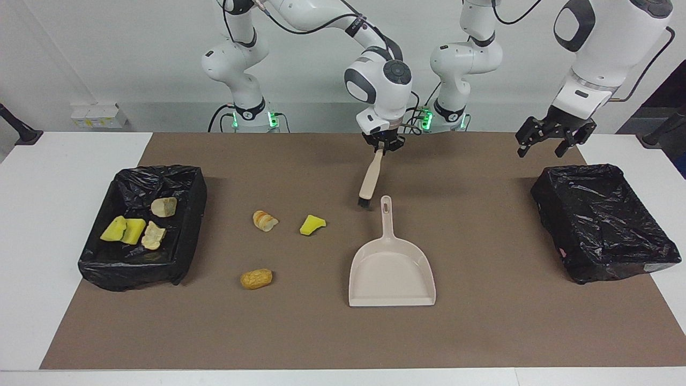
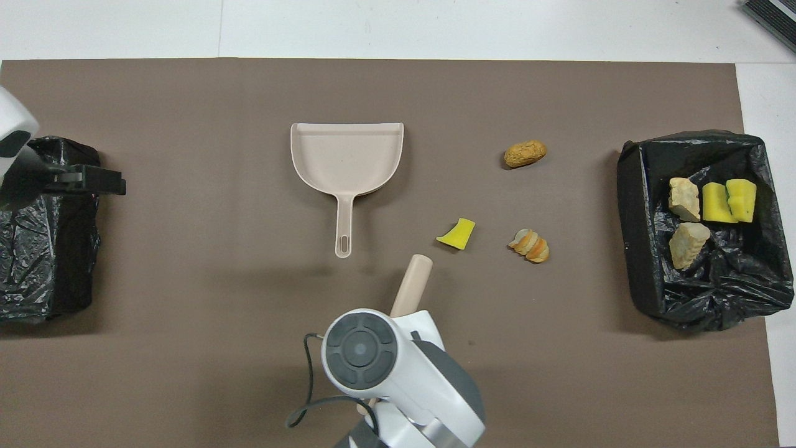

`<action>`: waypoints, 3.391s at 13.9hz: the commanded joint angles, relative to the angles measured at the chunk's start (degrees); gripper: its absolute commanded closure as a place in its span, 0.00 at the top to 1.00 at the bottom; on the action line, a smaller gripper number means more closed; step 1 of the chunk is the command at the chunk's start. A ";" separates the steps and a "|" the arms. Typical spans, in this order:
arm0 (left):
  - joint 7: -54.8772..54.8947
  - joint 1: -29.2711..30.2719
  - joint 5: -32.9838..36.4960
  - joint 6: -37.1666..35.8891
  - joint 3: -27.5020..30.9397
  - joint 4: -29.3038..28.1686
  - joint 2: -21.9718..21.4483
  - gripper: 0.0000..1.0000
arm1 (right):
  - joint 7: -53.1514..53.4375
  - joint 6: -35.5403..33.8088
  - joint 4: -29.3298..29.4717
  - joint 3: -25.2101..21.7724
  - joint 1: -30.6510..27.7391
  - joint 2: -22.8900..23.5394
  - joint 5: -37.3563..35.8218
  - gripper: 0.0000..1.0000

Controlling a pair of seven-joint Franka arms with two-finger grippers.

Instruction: Sweep and dump trash in bin

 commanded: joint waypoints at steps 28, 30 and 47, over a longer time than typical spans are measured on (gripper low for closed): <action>-14.28 -27.41 6.85 5.69 1.02 2.12 19.47 0.00 | -18.69 5.24 9.70 0.59 -26.24 9.86 -2.01 0.00; -12.09 -26.45 7.03 4.47 1.19 2.12 17.80 0.00 | -23.43 4.34 12.70 0.42 -27.47 10.75 -2.01 0.00; 52.88 -12.55 8.09 -6.37 1.11 -8.14 5.32 0.00 | -75.83 4.78 15.27 0.76 -39.26 16.29 -19.15 0.00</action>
